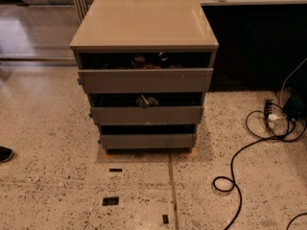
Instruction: Place redbull can into top drawer
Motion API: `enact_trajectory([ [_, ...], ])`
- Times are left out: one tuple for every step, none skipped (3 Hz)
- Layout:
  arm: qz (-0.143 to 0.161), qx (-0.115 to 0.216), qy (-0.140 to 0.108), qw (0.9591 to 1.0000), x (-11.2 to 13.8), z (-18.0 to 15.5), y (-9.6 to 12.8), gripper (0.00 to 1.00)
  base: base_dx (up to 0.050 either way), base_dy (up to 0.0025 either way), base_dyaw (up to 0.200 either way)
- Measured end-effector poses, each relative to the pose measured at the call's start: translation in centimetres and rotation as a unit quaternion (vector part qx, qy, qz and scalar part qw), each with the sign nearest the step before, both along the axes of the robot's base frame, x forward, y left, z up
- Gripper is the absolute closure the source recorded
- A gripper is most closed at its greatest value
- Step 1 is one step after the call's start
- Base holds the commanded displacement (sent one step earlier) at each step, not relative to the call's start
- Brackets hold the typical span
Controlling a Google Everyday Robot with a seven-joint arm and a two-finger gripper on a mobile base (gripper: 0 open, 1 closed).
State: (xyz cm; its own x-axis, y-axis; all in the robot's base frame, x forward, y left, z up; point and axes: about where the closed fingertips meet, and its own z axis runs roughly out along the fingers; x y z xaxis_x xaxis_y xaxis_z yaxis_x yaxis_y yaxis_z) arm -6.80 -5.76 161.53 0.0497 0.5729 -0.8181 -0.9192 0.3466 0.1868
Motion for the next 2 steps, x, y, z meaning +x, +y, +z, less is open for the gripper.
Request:
enact_trajectory([
  [-0.112,-0.142,-0.074,0.9807,0.1,-3.8,1.4,0.00,0.000,0.00000,0.000],
  [-0.146,-0.191,-0.082,0.9672,1.8,-5.6,1.1,0.00,0.000,0.00000,0.000],
])
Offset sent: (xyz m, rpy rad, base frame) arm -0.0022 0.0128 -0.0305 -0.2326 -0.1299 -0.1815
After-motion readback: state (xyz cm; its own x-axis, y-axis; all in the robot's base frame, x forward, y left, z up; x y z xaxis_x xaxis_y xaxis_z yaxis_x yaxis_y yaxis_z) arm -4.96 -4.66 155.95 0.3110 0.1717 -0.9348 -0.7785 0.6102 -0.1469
